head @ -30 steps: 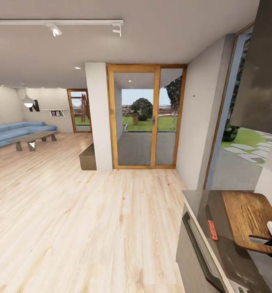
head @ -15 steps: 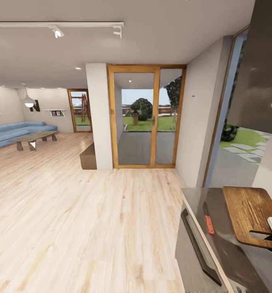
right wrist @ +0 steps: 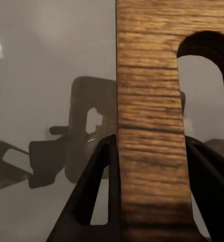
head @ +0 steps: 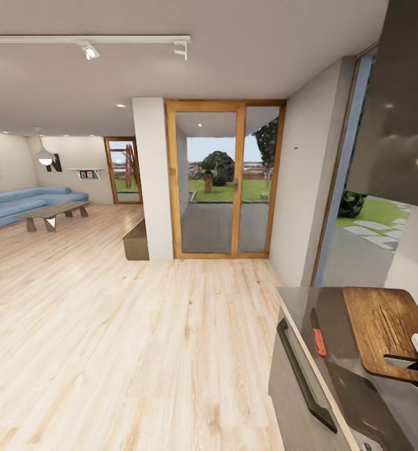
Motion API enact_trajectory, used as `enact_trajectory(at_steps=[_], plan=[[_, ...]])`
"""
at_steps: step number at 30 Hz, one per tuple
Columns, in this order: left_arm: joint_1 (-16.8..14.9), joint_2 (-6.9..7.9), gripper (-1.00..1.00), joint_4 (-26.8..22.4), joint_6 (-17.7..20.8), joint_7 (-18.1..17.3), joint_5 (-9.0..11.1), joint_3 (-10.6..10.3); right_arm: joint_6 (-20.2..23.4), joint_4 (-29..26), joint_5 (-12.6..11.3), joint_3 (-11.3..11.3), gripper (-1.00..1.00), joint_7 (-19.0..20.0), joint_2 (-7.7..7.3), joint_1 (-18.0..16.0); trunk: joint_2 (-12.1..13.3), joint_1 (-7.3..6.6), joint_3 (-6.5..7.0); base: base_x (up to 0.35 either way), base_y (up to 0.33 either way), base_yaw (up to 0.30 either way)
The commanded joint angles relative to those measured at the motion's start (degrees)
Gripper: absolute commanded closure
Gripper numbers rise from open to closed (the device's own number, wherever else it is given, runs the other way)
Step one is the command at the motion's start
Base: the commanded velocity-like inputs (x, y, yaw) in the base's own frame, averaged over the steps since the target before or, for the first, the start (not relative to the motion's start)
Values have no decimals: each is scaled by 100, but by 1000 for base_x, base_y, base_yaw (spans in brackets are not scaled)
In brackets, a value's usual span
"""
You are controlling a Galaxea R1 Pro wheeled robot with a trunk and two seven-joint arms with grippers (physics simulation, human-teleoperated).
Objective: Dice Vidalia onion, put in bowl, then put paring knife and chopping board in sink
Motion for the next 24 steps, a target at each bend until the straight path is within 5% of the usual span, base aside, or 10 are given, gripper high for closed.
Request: enact_trajectory(at_steps=[1, 24], plan=[[4, -4, -100, -7, -4, -22, 8, 16, -30, -3, 25, -22, 100, 14, 1, -5, -3, 2, 0, -1, -88, 0], [4, -3, -100, -7, -5, -22, 7, 9, -30, -3, 33, -22, 100, 6, -3, -5, -3, 2, 0, 0, -19, 0]])
